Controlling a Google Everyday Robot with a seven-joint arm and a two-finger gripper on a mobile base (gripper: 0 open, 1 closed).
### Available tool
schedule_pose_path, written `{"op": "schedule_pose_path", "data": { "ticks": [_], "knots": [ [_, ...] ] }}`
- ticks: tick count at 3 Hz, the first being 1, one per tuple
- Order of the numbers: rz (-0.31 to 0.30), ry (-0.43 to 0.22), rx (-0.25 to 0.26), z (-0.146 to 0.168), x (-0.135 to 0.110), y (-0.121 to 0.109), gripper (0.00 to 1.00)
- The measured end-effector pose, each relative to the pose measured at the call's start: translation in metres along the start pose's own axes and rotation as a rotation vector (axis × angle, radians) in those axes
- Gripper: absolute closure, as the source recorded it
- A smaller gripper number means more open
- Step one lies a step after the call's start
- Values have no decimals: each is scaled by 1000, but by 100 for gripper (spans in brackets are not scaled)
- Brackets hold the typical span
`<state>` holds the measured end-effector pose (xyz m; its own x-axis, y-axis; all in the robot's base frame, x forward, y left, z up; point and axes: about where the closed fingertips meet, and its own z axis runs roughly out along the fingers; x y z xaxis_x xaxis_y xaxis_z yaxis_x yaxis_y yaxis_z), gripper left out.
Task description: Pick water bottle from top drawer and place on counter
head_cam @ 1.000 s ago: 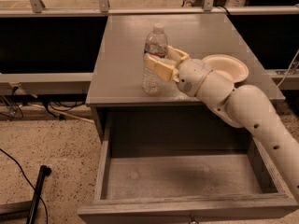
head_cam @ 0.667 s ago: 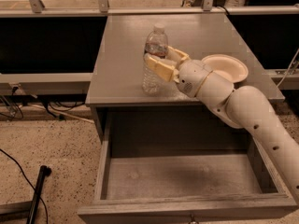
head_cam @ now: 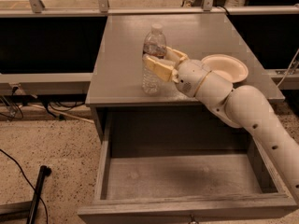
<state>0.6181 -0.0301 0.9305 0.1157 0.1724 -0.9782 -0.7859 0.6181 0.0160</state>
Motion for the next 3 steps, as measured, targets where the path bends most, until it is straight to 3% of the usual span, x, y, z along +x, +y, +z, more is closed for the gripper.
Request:
{"op": "schedule_pose_path", "data": {
  "ticks": [1,2,3],
  "knots": [
    [-1,0,-5,2,0,2,33],
    [-1,0,-8,3,-1,4,9],
    [-12,-2,-9,3,-3,4,0]
  ]
}}
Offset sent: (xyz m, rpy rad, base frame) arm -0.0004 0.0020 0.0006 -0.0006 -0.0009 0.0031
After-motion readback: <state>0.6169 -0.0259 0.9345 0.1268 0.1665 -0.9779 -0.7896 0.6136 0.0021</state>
